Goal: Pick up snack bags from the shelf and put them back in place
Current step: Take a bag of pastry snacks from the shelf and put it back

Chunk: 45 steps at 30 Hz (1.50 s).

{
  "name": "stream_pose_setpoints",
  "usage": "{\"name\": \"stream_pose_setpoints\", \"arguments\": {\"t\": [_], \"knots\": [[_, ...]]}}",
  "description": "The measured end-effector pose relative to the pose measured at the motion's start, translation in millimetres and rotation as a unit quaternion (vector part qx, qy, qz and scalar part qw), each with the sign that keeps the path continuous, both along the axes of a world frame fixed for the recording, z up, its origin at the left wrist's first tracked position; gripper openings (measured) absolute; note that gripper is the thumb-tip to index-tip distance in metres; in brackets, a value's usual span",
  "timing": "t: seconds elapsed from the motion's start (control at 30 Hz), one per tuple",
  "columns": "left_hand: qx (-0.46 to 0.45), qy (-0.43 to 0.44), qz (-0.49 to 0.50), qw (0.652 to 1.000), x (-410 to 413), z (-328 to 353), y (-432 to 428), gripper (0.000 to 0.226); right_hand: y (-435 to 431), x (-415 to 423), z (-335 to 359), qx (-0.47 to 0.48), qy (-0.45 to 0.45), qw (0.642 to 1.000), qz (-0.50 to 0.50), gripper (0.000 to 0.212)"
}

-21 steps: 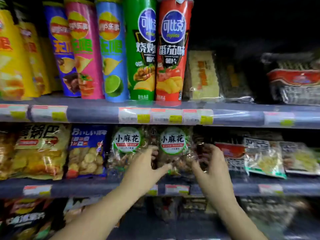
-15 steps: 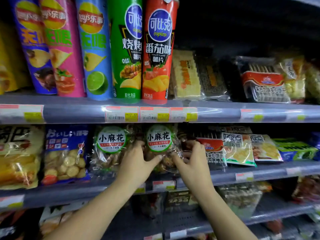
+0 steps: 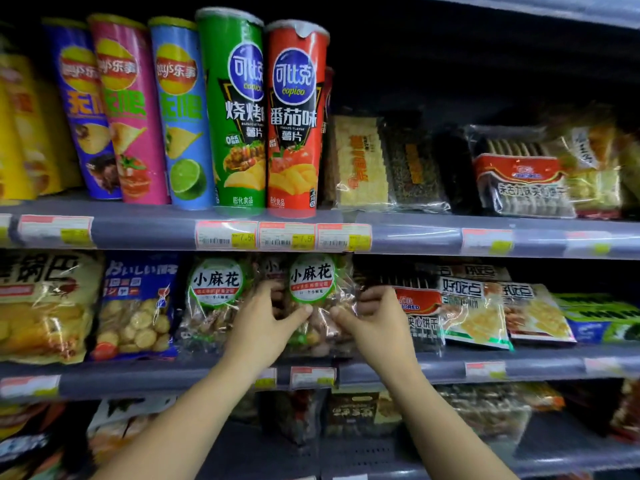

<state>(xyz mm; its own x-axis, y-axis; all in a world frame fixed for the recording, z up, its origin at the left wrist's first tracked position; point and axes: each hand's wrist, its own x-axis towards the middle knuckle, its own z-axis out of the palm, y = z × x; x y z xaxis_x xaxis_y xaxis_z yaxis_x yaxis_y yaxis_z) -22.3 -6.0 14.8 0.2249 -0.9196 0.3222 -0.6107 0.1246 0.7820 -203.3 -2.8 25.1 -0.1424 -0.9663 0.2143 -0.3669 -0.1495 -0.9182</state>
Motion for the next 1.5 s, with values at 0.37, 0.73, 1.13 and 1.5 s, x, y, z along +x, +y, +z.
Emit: {"name": "stream_pose_setpoints", "arguments": {"t": [0.37, 0.73, 1.13, 1.5], "knots": [[0.092, 0.278, -0.090, 0.952, -26.2, -14.3, 64.5, 0.060, 29.8, -58.1, -21.9, 0.139, -0.130, 0.954, 0.231, 0.070], [0.102, 0.356, -0.136, 0.919, -22.6, -36.7, 106.6, 0.085, 21.2, -65.7, -39.8, 0.154, -0.245, 0.912, 0.292, 0.050], [-0.039, 0.296, 0.005, 0.954, -22.4, 28.8, 66.8, 0.034, 32.7, -55.6, -44.5, 0.190, -0.224, 0.854, 0.429, 0.083], [0.090, 0.489, -0.082, 0.864, 8.6, 31.8, 48.5, 0.034, 30.3, -77.7, -43.4, 0.148, -0.166, 0.881, 0.418, 0.039]]}}
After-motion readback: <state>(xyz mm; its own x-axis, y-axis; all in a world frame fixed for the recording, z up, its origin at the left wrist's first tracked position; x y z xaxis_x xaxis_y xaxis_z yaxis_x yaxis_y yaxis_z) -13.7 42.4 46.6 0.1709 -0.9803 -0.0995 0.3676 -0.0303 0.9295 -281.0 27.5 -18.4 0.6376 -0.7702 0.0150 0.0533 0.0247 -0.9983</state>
